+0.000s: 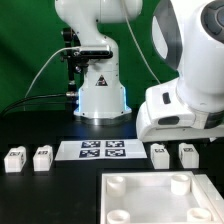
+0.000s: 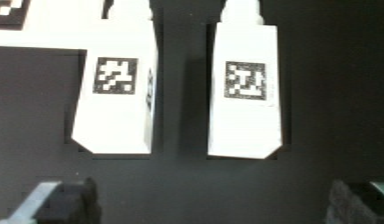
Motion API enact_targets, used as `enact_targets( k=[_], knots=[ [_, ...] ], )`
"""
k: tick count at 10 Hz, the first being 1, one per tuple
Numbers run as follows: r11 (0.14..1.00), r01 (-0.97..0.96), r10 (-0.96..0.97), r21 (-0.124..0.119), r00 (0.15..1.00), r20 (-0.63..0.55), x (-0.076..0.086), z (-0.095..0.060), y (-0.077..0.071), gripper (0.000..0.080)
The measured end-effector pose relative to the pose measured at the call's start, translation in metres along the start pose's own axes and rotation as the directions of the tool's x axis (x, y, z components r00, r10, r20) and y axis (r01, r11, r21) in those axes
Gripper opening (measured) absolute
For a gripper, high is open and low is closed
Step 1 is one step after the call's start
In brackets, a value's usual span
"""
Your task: Assemble one leg
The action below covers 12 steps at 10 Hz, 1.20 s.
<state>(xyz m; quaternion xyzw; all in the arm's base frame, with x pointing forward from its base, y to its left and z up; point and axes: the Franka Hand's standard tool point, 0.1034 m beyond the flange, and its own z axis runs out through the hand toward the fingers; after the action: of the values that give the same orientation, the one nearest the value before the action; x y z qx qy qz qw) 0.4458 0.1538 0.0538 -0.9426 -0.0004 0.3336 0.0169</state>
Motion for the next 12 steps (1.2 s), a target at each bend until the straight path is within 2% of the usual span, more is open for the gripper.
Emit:
enact_targets(
  k=[2, 4, 6, 11, 12],
  knots=[
    [0.998, -0.064, 0.064, 0.003, 0.998, 0.026, -0.003, 0.014, -0.011, 0.0649],
    [0.997, -0.078, 0.078, 0.006, 0.995, 0.055, -0.002, 0.029, -0.012, 0.0649],
    [0.997, -0.082, 0.081, 0.013, 0.995, 0.050, -0.001, 0.037, -0.014, 0.0649],
    [0.998, -0.069, 0.069, -0.004, 0.997, 0.040, -0.004, 0.050, -0.035, 0.0649],
    [0.998, -0.067, 0.067, -0.003, 0.997, 0.036, -0.003, 0.055, -0.035, 0.0649]
  ],
)
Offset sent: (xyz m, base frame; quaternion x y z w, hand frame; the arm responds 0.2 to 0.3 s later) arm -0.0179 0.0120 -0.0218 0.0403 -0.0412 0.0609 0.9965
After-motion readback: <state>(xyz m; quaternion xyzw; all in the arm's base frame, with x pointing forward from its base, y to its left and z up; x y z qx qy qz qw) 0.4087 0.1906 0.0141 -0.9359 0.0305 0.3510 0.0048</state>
